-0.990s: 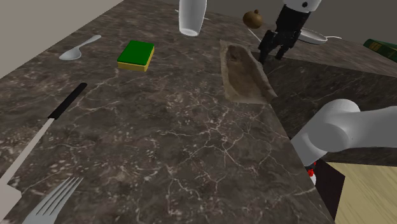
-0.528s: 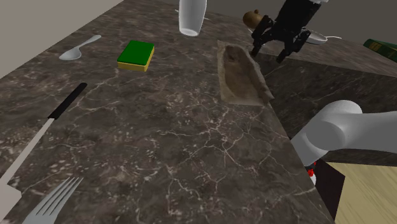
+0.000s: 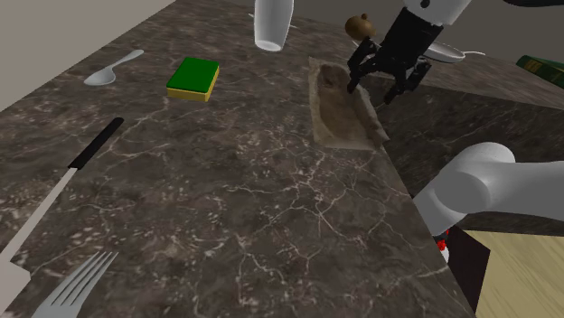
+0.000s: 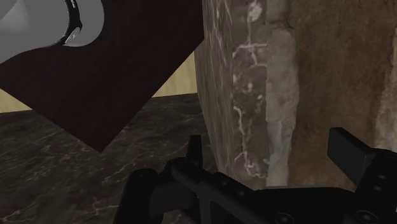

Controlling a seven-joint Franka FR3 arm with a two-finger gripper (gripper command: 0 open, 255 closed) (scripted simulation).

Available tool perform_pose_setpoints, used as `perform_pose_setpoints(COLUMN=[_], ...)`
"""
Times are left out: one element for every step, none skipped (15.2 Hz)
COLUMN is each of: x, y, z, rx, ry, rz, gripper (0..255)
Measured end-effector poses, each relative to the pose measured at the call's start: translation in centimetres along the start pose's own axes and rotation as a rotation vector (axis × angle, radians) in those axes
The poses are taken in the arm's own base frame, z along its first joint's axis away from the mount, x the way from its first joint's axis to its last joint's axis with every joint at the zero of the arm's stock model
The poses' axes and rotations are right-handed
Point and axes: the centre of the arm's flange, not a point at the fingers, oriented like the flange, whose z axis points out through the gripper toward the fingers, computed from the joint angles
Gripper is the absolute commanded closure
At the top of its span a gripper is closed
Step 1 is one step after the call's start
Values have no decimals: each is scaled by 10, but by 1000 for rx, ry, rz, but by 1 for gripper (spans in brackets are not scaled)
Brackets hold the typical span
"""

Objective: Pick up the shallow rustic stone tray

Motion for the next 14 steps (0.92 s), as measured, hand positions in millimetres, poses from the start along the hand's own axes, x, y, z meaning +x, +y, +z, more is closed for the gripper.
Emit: perform_pose_setpoints(x=[-1, -1, -1, -1, -1, -1, -1, -1, -1, -1, -1, -1, -1, -2], y=[0, 0, 0, 0, 0, 0, 0, 0, 0, 0, 0, 0, 0, -1], z=[3, 4, 5, 5, 5, 4, 4, 4, 4, 4, 4, 4, 2, -1], rx=[0, 0, 0, 0, 2, 3, 3, 3, 3, 3, 4, 4, 3, 2], ry=[0, 0, 0, 0, 2, 2, 3, 3, 3, 3, 3, 4, 3, 2], rz=[0, 1, 1, 1, 0, 0, 0, 0, 0, 0, 0, 1, 0, 0], gripper=[0, 255, 255, 255, 255, 255, 255, 255, 255, 255, 255, 255, 255, 255])
